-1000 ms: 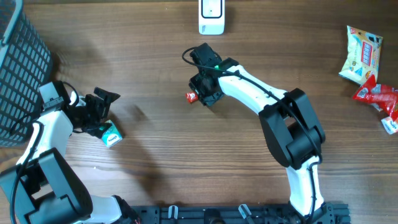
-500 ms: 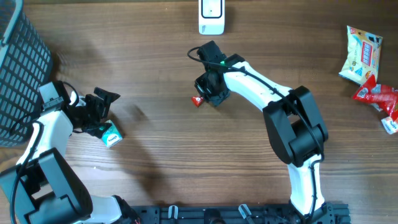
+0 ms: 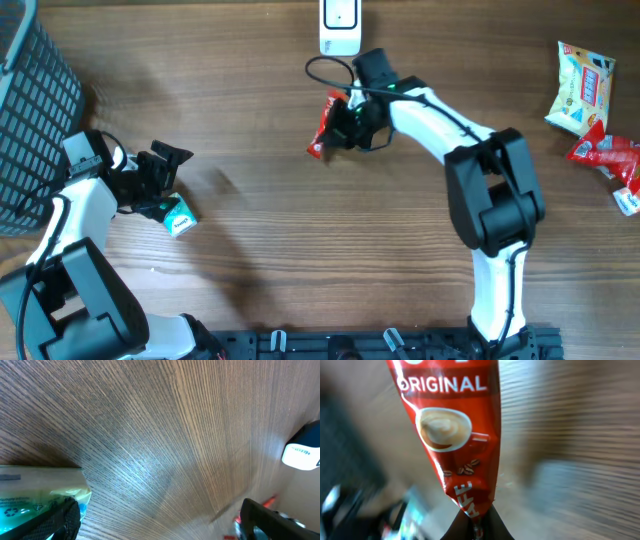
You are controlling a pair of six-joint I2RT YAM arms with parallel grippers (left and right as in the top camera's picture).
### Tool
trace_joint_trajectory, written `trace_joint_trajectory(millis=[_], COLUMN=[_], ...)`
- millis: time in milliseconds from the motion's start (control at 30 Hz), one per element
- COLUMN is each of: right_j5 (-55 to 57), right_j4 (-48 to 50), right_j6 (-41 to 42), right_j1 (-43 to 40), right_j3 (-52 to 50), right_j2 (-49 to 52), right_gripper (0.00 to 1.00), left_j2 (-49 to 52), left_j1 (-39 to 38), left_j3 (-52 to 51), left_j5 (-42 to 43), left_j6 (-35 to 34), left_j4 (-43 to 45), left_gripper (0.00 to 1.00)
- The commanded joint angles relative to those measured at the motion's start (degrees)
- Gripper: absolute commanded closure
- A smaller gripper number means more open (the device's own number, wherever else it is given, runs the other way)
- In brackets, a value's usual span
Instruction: Scan the item barcode
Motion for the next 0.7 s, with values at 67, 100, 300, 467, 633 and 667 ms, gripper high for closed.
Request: trace_joint_trajectory(millis=[67,100,300,467,633,667], right_j5=[-32.3,-36.1,-51.4,-51.4,-51.4,-51.5], right_j4=[6.8,9.0,20.7,23.2,24.3,24.2], right_j6=[-15.7,-15.6,-12.0,-7.2,-5.2,-5.2], right_j1=[-2.8,-3.3,-6.8,-11.3,-16.6,-18.0], right_j3=[-0.4,-0.4,-0.4,-0.4,-0.4,-0.4], right_j2=[1.0,1.0,1.0,1.0,1.0,1.0], right_gripper=[0.96,0.96,0.96,0.96,0.95,0.96], left_j2=[-0.6,-0.6,-0.6,-0.6,-0.6,-0.6], left_j1=[0.3,0.3,0.3,0.3,0.3,0.3], left_j3=[0.2,0.2,0.2,0.2,0.2,0.2], left_j5=[-1.0,-1.0,-1.0,-1.0,-1.0,-1.0], left_j6=[1.1,1.1,1.1,1.1,1.1,1.1], left_j4=[0.0,0.0,0.0,0.0,0.0,0.0], left_gripper=[0.0,0.0,0.0,0.0,0.0,0.0])
